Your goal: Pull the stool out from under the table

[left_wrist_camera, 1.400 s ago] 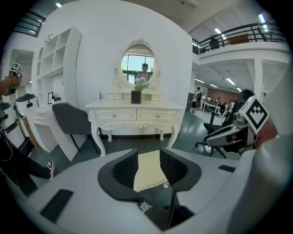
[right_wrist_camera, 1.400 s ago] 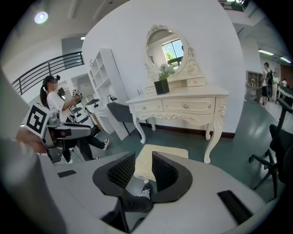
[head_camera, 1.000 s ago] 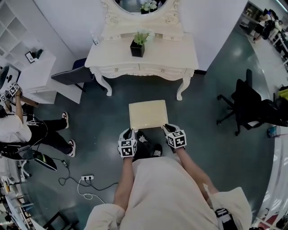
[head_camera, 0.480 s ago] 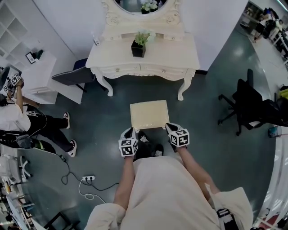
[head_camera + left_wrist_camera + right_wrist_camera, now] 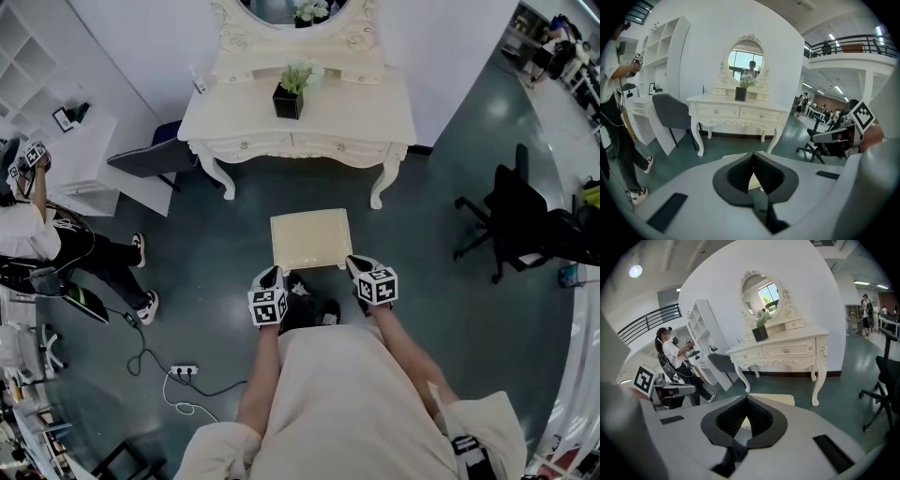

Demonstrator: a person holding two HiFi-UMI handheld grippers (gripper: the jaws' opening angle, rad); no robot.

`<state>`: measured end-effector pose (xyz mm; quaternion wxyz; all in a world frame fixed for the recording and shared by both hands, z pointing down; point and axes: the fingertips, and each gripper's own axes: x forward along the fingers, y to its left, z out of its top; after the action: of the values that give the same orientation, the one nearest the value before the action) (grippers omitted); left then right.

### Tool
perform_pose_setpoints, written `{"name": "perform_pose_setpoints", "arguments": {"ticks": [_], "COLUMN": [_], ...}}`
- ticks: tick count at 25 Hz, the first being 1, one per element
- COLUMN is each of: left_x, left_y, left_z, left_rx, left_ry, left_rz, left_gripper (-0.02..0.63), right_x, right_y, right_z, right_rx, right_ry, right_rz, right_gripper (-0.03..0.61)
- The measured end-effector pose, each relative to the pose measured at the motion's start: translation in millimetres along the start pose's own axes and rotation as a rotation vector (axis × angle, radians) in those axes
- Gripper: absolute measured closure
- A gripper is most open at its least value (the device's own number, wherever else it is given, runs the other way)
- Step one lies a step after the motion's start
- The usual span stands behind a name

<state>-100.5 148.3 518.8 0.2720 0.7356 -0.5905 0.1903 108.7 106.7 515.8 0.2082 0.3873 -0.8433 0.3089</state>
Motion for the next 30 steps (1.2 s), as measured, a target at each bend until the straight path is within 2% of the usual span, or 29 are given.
{"name": "perform_pose_setpoints", "arguments": {"ticks": [8, 30], "left_x": [3, 3], "left_y": [-2, -4], "left_z": [1, -5], "left_rx": [-0.011, -0.026], "left_ry": [-0.003, -0.003], "left_rz": [0.008, 0.017], "left_gripper": [0.598, 0.598], "right_x": [-4, -6], "right_y": [-10, -12], "right_z": [-3, -12], "right_rx": [0.0, -0.036], "right_ry": [0.002, 0.03], "right_rz": [-0.022, -0.016], "right_gripper": [0.535, 0.535]}}
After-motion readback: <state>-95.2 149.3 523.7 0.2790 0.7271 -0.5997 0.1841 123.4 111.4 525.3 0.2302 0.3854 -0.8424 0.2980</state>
